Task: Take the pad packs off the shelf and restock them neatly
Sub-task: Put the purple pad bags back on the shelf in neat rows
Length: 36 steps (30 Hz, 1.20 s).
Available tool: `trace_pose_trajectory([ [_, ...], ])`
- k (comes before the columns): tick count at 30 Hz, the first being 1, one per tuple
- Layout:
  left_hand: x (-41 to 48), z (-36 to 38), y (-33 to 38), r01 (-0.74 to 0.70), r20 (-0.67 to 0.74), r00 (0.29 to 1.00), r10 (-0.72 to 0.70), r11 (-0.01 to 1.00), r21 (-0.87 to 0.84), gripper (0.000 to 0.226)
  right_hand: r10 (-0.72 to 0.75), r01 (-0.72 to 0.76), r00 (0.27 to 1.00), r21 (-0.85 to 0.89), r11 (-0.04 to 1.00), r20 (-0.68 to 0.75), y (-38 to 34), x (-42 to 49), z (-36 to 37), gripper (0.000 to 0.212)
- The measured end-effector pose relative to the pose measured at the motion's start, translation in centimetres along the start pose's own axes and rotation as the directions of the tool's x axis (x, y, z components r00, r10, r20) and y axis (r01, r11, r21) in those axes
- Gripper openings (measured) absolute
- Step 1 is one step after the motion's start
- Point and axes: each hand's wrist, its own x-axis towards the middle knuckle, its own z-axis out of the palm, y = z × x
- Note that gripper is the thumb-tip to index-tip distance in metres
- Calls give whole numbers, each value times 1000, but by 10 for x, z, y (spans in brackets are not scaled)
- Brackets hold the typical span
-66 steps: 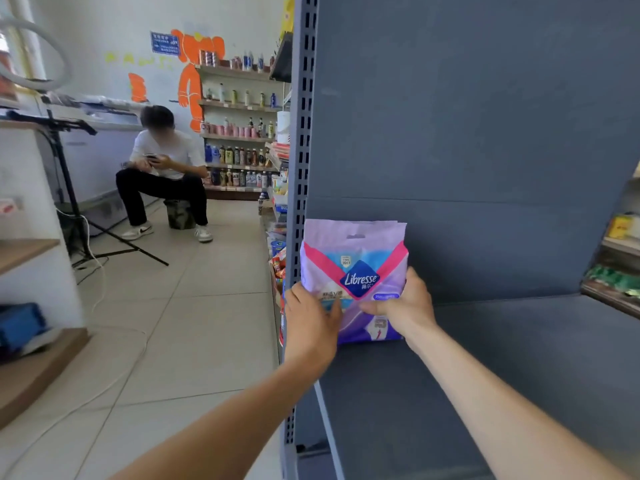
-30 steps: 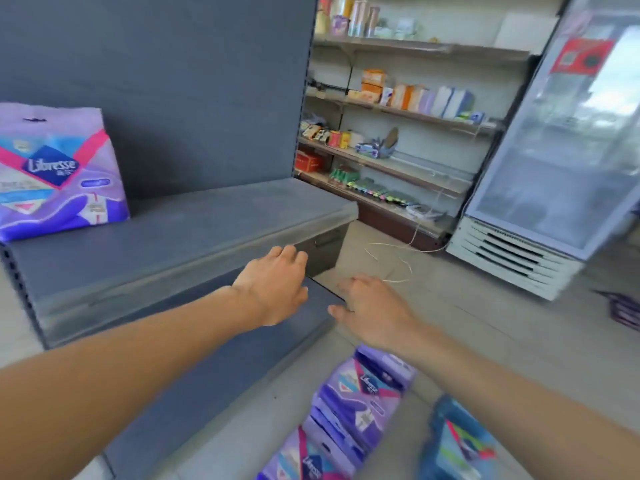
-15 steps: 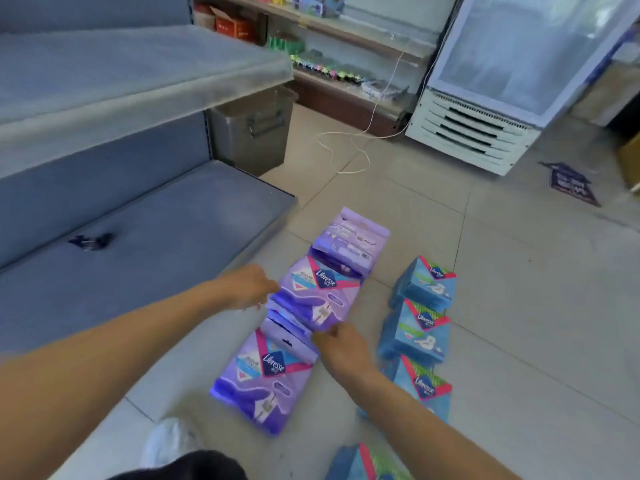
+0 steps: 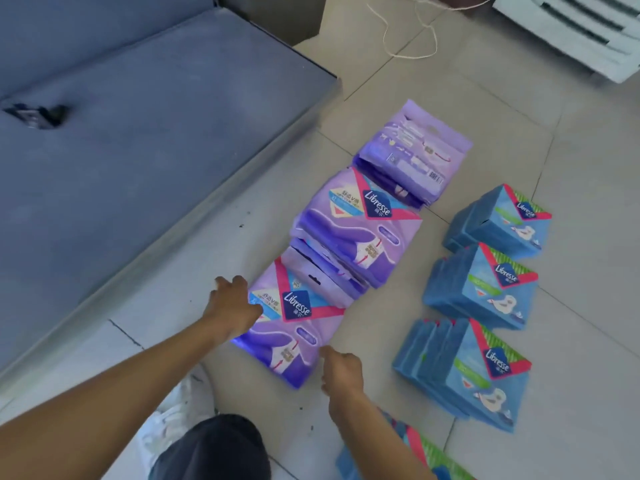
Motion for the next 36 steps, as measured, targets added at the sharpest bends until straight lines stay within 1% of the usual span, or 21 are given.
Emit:
trace_pose_trajectory([
  [1, 2, 2, 0, -3, -14, 1000, 3, 1000, 7, 50, -8, 8, 1000, -13, 1000, -6, 1, 5, 3, 39],
  [3, 7, 5, -2, -33, 24, 999, 32, 999, 12, 50, -32, 32, 999, -36, 999, -17, 1, 14, 7, 36],
  [6, 7, 6, -4, -64, 89, 994, 66, 998, -22, 40, -39, 39, 999, 11, 999, 25, -2, 18, 10, 28],
  [9, -5, -1, -5, -55, 77, 995, 59, 997, -47, 36, -11, 7, 996, 44, 999, 84, -5, 10, 9, 26],
  [12, -23, -15, -5, -63, 55, 996, 68, 995, -82, 32, -40, 37, 997, 43, 998, 72, -9, -5, 4, 19],
  [14, -38, -27, -3, -80, 32, 996, 84, 991, -102, 28, -80, 78, 995, 26, 997, 58, -13, -18, -2, 19],
  [16, -56, -40, 0, -117, 6, 993, 119, 985, -130, 21, -118, 115, 991, 41, 992, 65, -19, -38, -10, 20],
  [18, -77, -57, 4, -159, -35, 987, 156, 978, -135, 19, -170, 167, 983, 58, 984, 63, -28, -60, -19, 22],
  [21, -109, -86, 12, -258, -163, 956, 243, 963, -74, 16, -291, 287, 955, 71, 955, 54, -47, -95, -32, 24],
  [23, -133, -110, 21, -320, -251, 924, 290, 944, -87, 16, -405, 404, 914, 50, 914, 14, -66, -122, -42, 28],
  [25, -158, -135, 33, -379, -342, 883, 321, 918, -119, 17, -522, 523, 852, 13, 852, -37, -89, -153, -53, 32],
  [27, -187, -163, 45, -433, -440, 833, 335, 890, -142, 11, -630, 631, 774, -3, 776, -66, -117, -192, -66, 26],
  [28, -202, -177, 51, -458, -490, 802, 341, 878, -139, 9, -679, 680, 729, -19, 733, -85, -132, -210, -73, 24],
  [31, -244, -219, 65, -543, -617, 686, 385, 835, -82, 7, -790, 792, 602, -43, 610, -119, -176, -263, -87, 28],
  [33, -269, -247, 71, -583, -676, 615, 406, 811, -43, 7, -838, 841, 532, -38, 540, -118, -202, -298, -88, 27],
  [36, -300, -289, 71, -604, -768, 513, 383, 797, -5, 11, -894, 898, 436, -24, 440, -102, -235, -350, -81, 27],
])
